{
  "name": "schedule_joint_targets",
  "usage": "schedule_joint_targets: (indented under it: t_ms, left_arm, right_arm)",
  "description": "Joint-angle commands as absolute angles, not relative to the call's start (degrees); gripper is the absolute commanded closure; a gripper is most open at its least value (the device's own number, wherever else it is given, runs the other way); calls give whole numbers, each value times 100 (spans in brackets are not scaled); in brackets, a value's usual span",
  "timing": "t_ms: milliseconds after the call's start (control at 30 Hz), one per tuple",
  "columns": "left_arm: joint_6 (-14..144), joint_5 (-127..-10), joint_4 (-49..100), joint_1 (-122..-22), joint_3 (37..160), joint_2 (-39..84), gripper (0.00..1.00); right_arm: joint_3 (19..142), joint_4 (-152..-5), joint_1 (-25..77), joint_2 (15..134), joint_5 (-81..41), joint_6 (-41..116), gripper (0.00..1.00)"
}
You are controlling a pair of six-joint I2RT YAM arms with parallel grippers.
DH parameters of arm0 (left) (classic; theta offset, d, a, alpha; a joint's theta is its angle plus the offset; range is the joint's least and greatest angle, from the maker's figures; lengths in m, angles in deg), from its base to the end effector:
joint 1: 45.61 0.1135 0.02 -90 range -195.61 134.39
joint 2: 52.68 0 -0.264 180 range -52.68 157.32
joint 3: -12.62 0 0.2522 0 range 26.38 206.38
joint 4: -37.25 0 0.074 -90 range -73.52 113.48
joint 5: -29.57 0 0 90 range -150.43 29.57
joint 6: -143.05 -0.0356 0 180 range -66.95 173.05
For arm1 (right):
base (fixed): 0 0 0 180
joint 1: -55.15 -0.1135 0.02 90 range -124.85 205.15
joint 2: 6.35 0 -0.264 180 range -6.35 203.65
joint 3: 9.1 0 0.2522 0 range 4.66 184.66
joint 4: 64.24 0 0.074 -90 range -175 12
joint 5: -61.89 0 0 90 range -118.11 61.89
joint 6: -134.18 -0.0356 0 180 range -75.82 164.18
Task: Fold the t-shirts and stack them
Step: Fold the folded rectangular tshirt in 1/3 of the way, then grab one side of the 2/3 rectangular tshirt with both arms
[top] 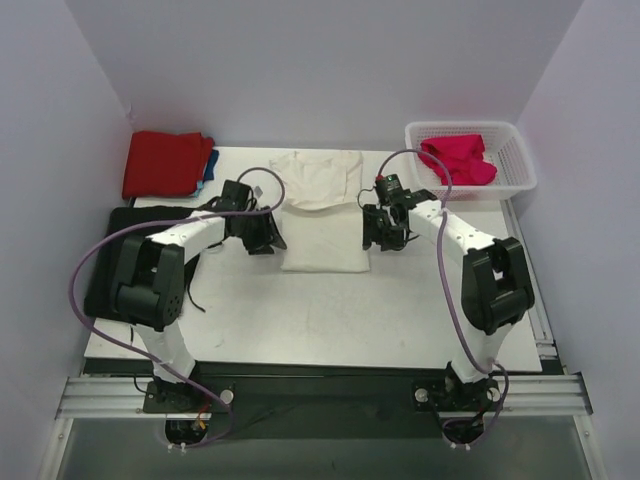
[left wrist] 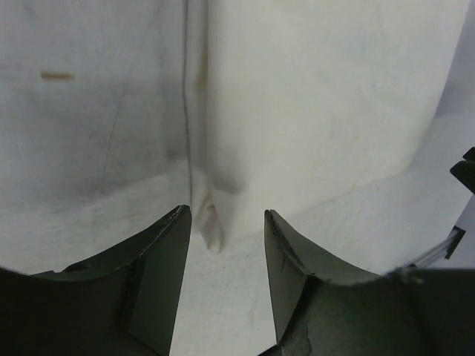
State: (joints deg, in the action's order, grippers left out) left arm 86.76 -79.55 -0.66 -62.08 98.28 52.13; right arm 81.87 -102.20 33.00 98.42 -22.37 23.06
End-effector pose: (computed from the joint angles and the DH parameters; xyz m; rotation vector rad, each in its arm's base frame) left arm 0.3652 -0.1201 0.1957 -0.2681 2.6538 -0.7403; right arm 0.3691 0.1541 0.2227 -0.0665 2.5212 0.4398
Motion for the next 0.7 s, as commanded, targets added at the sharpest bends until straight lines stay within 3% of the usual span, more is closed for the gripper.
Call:
schedule_joint_targets:
  t_ms: [0, 167, 667]
  left_arm:
    - [8855, -8820, 1003, -6222, 9152, 4716, 45]
    - [9040, -9111, 1442, -6222, 8466, 4549, 45]
    - [9119, -8794, 1672, -6283, 8377, 4971, 44]
  right_arm:
    - [7754, -9928, 3326, 9192, -1881, 2256, 52]
    - [7305, -9585, 3335, 9182, -1598, 2256, 51]
    - [7077, -9197, 3379, 9728, -1334, 2335, 52]
